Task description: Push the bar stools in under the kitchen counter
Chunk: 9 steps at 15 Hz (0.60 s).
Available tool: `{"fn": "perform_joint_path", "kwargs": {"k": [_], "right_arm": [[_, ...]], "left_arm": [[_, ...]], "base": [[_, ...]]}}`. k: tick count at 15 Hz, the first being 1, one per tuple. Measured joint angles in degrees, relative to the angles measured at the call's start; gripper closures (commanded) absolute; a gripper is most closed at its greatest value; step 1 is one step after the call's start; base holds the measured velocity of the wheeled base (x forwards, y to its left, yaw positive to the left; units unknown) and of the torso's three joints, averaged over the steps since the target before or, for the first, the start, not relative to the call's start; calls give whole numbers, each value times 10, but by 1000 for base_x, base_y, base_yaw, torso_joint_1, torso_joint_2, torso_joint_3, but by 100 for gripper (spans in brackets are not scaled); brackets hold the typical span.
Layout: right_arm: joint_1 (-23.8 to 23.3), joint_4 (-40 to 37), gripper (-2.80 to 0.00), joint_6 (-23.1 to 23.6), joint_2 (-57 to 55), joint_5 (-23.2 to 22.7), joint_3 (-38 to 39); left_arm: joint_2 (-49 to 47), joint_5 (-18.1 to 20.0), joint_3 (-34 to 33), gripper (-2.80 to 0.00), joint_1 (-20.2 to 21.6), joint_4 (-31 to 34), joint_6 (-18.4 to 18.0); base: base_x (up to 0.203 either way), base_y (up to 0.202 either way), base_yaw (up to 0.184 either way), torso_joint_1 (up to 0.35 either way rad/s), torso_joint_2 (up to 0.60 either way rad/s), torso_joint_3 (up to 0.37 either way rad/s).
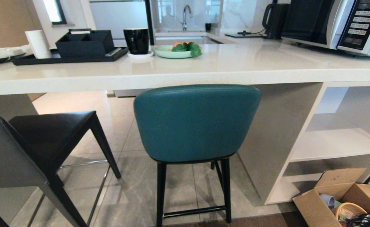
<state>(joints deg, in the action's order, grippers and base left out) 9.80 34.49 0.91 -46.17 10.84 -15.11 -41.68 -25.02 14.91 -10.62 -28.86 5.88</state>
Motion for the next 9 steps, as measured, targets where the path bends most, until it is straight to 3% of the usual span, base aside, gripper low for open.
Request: {"fn": "perform_joint_path", "kwargs": {"k": [4, 9], "right_arm": [[-61, -202, 0, 19, 199, -10, -45], [-93, -446, 0, 29, 406, -30, -73]], "left_arm": [[131, 25, 2, 0, 51, 29, -25], [293, 97, -24, 0, 90, 169, -34]], "base": [[0, 0, 0, 0, 0, 0], [0, 0, 0, 0, 0, 0]]}}
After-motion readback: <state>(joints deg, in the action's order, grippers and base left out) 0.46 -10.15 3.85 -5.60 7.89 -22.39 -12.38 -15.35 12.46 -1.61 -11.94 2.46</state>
